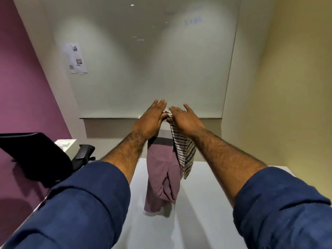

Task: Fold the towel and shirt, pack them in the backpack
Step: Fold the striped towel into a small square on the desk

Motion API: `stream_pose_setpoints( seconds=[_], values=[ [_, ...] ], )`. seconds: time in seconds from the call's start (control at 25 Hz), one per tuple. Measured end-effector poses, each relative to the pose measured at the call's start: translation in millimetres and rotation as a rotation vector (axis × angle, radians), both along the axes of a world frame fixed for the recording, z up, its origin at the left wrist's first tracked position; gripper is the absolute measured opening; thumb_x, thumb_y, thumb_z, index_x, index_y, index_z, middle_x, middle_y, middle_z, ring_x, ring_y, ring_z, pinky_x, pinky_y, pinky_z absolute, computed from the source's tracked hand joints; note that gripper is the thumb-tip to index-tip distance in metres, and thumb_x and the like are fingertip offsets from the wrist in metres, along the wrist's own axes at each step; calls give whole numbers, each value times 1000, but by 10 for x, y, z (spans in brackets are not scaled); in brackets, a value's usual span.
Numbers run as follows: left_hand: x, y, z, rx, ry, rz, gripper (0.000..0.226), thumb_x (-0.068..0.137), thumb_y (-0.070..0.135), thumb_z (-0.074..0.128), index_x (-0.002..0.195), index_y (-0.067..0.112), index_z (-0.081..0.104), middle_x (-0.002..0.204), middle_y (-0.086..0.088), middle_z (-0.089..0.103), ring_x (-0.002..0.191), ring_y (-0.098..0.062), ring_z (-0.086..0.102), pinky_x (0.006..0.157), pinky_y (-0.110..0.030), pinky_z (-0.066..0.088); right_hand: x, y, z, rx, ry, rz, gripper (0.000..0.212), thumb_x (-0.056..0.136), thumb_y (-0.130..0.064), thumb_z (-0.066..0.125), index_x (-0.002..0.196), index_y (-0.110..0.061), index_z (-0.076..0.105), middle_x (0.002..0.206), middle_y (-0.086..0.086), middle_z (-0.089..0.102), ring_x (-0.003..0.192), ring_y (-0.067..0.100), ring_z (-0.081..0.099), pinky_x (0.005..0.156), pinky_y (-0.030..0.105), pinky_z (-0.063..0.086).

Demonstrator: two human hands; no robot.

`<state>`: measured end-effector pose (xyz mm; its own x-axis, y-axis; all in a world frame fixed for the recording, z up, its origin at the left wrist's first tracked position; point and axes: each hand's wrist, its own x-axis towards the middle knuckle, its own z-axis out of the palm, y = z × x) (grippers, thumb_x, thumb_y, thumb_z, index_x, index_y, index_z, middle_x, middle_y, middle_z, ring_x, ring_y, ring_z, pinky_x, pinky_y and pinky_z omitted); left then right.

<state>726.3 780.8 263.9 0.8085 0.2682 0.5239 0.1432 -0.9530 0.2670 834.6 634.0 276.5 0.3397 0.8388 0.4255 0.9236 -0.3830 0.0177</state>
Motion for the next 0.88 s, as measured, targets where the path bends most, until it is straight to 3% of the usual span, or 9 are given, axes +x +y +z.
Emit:
stream_pose_setpoints(
  seconds=[0.2, 0.36, 0.88],
  values=[
    [330, 443, -127, 14, 40, 58, 55, 110, 36, 36, 161, 19, 24, 170, 3, 18, 157, -13, 6, 121, -30, 12, 451, 518, -186, -31, 6, 58, 53, 109, -33, 36, 156, -7, 30, 161, 13, 37, 149, 22, 34, 127, 43, 4],
    [543, 815, -447, 9, 51, 38, 55, 110, 36, 37, 161, 19, 26, 169, 2, 20, 157, -14, 7, 123, -37, 18, 687, 856, -467, -89, -25, 49, 55, 108, -34, 36, 156, -8, 28, 161, 12, 36, 150, 22, 32, 127, 45, 4],
    [862, 1881, -2289, -79, 251, 29, 55, 111, 36, 33, 162, 19, 22, 170, 1, 14, 158, -16, 2, 127, -39, 16, 964, 1914, -2226, -262, 147, 44, 57, 109, -41, 29, 156, -9, 28, 162, 12, 35, 151, 22, 30, 125, 42, -1]
  ],
)
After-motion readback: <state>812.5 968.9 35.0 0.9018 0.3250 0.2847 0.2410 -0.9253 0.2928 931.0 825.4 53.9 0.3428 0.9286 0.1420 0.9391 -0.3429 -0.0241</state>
